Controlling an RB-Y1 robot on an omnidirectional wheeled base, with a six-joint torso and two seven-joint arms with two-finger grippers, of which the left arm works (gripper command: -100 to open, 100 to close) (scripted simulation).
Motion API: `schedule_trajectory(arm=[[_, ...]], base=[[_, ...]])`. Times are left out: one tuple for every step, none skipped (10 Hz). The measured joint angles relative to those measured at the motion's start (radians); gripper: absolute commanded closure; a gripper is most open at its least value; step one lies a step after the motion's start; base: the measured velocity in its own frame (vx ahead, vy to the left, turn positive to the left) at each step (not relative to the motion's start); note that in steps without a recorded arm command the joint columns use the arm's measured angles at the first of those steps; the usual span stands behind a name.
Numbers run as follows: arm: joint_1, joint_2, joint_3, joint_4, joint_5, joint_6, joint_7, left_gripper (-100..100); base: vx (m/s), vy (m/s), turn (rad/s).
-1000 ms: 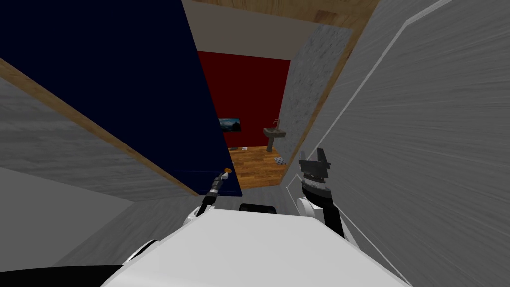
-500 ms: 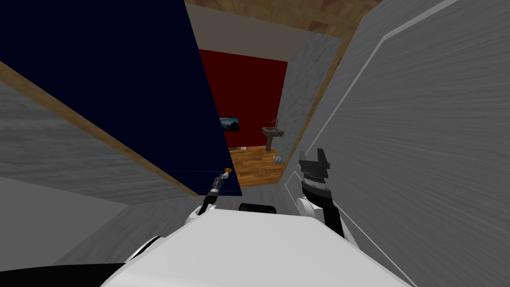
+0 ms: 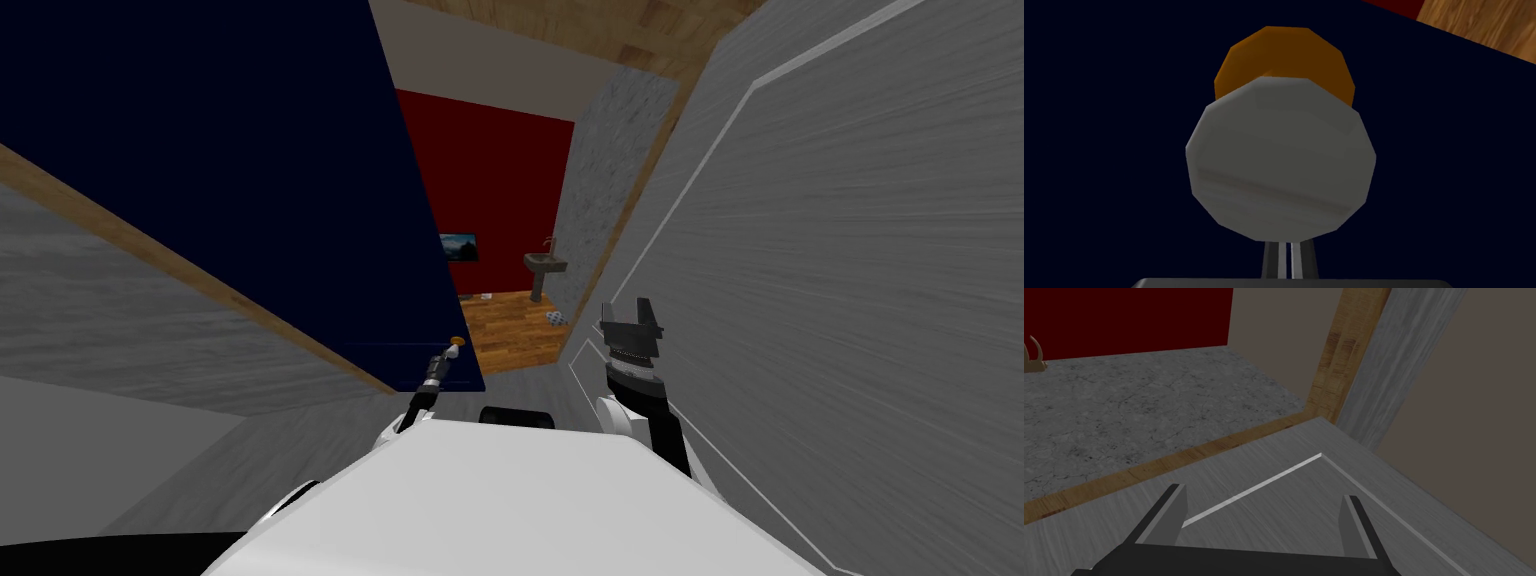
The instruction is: Pull the door open
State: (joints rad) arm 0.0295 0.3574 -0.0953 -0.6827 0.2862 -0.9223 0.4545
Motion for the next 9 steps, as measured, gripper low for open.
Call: schedule_trajectory(arm=[[-0.001, 0.005, 0.004, -0.004, 0.010, 0.005, 0.014, -100], [0.000, 0.010, 0.009, -0.010, 0.021, 0.004, 0.029, -100], [-0.001, 0.014, 0.011, -0.018, 0.031, 0.008, 0.045, -100], [-0.001, 0.013, 0.012, -0.027, 0.041, 0.016, 0.061, -100], [-0.004, 0.007, 0.004, -0.016, 0.050, 0.014, 0.084, -100], [-0.006, 0.000, -0.003, -0.010, 0.060, 0.016, 0.108, -100], [-0.010, -0.005, -0.011, -0.005, 0.063, 0.018, 0.126, -100], [-0.014, -0.007, -0.019, 0.002, 0.069, 0.015, 0.152, -100], [-0.014, -0.015, -0.027, -0.012, 0.081, 0.019, 0.178, -100]], base=[[-0.038, 0.050, -0.009], [-0.058, 0.034, -0.035], [-0.092, 0.026, -0.032], [-0.093, 0.020, -0.064], [-0.083, -0.003, -0.076], [-0.054, -0.019, -0.044], [-0.040, -0.016, -0.076], [-0.058, -0.012, -0.085], [-0.077, -0.012, -0.068]])
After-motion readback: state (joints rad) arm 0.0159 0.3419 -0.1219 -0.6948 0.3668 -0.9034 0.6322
